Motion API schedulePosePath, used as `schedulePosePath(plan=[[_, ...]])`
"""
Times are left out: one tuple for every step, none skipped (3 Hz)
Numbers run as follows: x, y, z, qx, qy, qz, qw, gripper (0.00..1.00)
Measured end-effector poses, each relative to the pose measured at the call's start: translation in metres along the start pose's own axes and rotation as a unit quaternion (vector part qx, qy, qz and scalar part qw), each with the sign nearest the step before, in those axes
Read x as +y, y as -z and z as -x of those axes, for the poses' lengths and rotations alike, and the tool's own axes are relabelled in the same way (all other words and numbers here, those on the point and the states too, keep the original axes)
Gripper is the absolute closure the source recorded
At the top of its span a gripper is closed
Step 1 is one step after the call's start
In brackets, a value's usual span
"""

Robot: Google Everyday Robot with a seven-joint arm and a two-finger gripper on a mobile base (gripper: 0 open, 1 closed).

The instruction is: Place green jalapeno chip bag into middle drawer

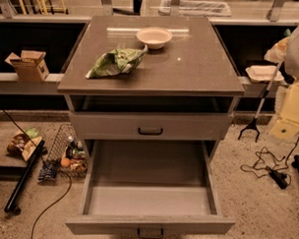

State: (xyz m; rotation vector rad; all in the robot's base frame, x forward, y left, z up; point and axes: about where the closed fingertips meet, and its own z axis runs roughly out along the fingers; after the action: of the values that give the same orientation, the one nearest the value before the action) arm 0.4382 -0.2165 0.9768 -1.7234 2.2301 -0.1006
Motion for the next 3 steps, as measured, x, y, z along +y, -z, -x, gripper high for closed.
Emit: schedulePosePath(plan=[[-0.001,0.000,0.001,-0.001,0.000,-0.001,1.0000,0.00],[-0.024,-0.012,0.027,-0.032,0.005,-0.010,0.9994,0.00],[-0.062,-0.034,0.074,-0.083,-0.006,-0.019,0.9963,0.00]])
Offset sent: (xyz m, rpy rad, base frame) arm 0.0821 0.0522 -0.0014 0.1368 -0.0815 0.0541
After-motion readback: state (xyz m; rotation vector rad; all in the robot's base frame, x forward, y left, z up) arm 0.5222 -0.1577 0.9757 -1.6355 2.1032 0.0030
